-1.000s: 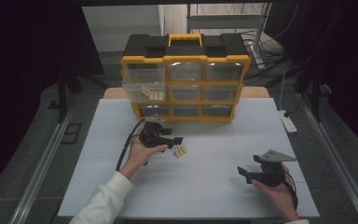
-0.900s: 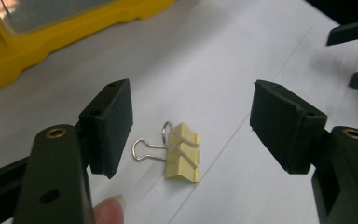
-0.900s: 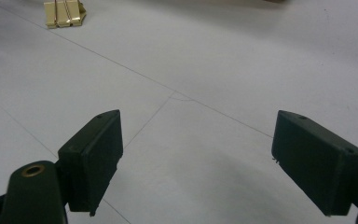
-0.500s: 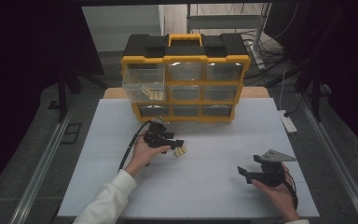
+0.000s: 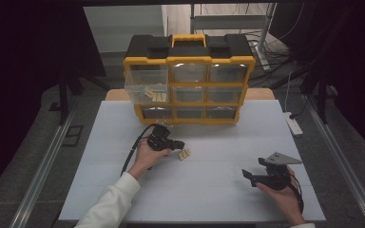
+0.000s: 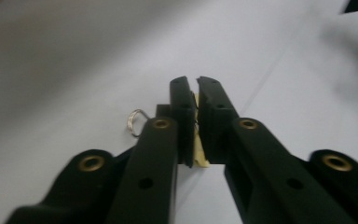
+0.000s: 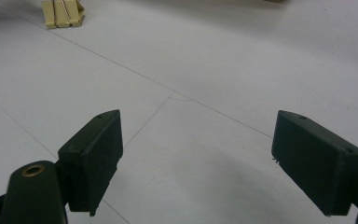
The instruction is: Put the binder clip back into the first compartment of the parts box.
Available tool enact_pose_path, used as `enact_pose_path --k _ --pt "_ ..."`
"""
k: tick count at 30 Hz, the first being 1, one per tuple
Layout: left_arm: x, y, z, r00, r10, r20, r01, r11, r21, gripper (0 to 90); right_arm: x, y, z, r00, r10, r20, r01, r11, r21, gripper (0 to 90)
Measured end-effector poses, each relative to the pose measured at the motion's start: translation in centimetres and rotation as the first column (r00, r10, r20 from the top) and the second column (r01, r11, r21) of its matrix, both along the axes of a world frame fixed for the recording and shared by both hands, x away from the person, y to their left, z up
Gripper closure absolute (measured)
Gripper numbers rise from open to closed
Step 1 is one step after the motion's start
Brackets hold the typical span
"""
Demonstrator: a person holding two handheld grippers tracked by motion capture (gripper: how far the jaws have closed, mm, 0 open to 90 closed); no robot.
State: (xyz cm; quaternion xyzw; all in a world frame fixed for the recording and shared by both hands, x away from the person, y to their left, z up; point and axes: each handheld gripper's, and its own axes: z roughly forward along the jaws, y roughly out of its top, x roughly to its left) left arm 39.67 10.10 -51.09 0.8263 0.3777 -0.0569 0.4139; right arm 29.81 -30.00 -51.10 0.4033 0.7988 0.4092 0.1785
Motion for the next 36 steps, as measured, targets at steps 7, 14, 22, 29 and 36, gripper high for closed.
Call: enact_pose_path --k 7,14,22,29,36 --pt "-0.7 -0.3 0.8 0.9997 -0.013 0.022 0.013 0.9999 -0.007 89.6 0.0 0.0 0.0 1.0000 0.000 0.001 0.000 1.000 0.000 16.7" --pt "-2.0 0.5 3.0 0.9969 -0.008 0.078 0.014 0.9968 -0.079 89.6 0.0 0.0 0.0 1.0000 -0.001 0.001 0.001 1.000 0.000 16.7" --pt "-3.7 2.6 5.9 0.9870 0.022 0.159 0.001 0.9897 -0.143 89.6 0.0 0.0 0.0 1.0000 -0.002 0.002 0.002 1.000 0.001 16.7" --pt "-5.3 4.3 8.1 0.9737 0.057 0.221 -0.011 0.9791 -0.203 89.6 0.0 0.0 0.1 1.0000 -0.003 0.004 0.003 1.000 0.000 16.8" --pt "-6.6 5.4 11.7 0.9483 0.088 0.305 -0.005 0.9647 -0.263 89.6 0.0 0.0 0.1 1.0000 -0.004 0.004 0.004 1.000 -0.001 16.8"
